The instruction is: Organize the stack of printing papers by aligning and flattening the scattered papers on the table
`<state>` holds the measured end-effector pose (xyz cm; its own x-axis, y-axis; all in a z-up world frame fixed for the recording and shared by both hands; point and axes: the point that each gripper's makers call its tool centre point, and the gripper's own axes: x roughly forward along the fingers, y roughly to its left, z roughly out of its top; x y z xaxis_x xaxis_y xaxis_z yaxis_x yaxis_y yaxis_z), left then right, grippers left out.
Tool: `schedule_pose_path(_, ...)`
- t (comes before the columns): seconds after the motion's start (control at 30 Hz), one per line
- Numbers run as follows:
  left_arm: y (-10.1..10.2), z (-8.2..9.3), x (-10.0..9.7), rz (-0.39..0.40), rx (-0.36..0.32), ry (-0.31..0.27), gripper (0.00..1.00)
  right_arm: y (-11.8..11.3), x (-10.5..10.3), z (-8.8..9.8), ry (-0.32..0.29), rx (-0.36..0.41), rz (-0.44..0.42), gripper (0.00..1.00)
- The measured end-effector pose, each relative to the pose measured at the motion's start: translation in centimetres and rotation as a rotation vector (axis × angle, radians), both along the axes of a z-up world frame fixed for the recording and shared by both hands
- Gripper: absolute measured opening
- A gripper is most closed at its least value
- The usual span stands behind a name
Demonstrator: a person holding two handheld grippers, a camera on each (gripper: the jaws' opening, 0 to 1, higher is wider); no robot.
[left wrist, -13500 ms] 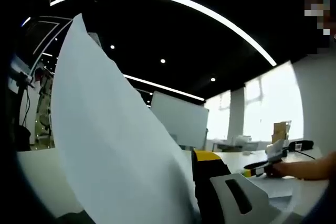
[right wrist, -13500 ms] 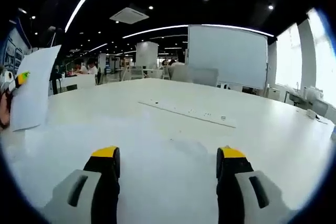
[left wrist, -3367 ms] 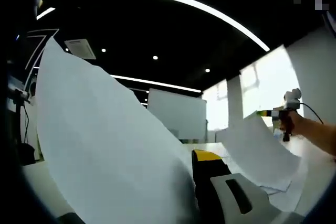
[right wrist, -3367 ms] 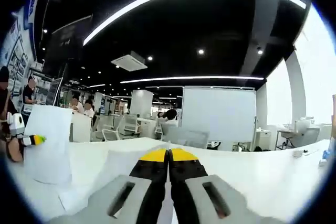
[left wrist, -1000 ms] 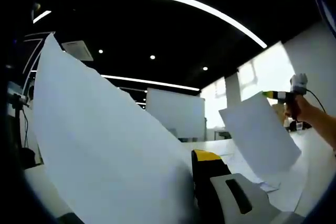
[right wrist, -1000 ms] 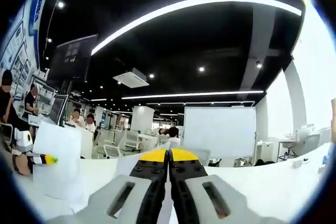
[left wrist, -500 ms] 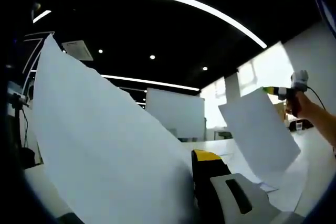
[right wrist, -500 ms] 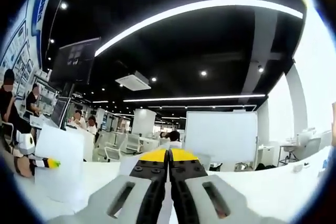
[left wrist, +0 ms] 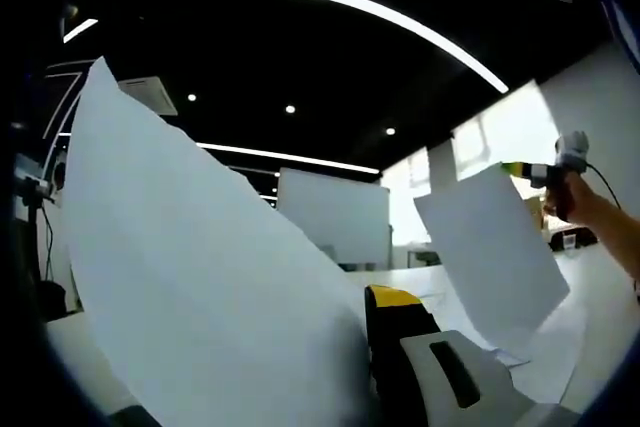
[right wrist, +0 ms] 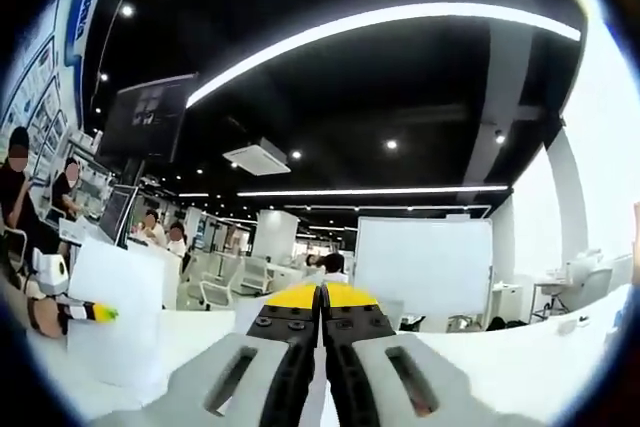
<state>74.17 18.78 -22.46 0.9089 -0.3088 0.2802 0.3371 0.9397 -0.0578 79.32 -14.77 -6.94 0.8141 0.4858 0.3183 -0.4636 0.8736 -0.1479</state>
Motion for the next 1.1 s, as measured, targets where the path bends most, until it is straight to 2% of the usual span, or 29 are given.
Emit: schedule_pose_path(1.1, 0.0, 0.0, -0.1, -0.004, -0.002, 0.0, 0.22, 1.4, -3.7, 3.6, -0.094, 0.002, 0.045, 0.0)
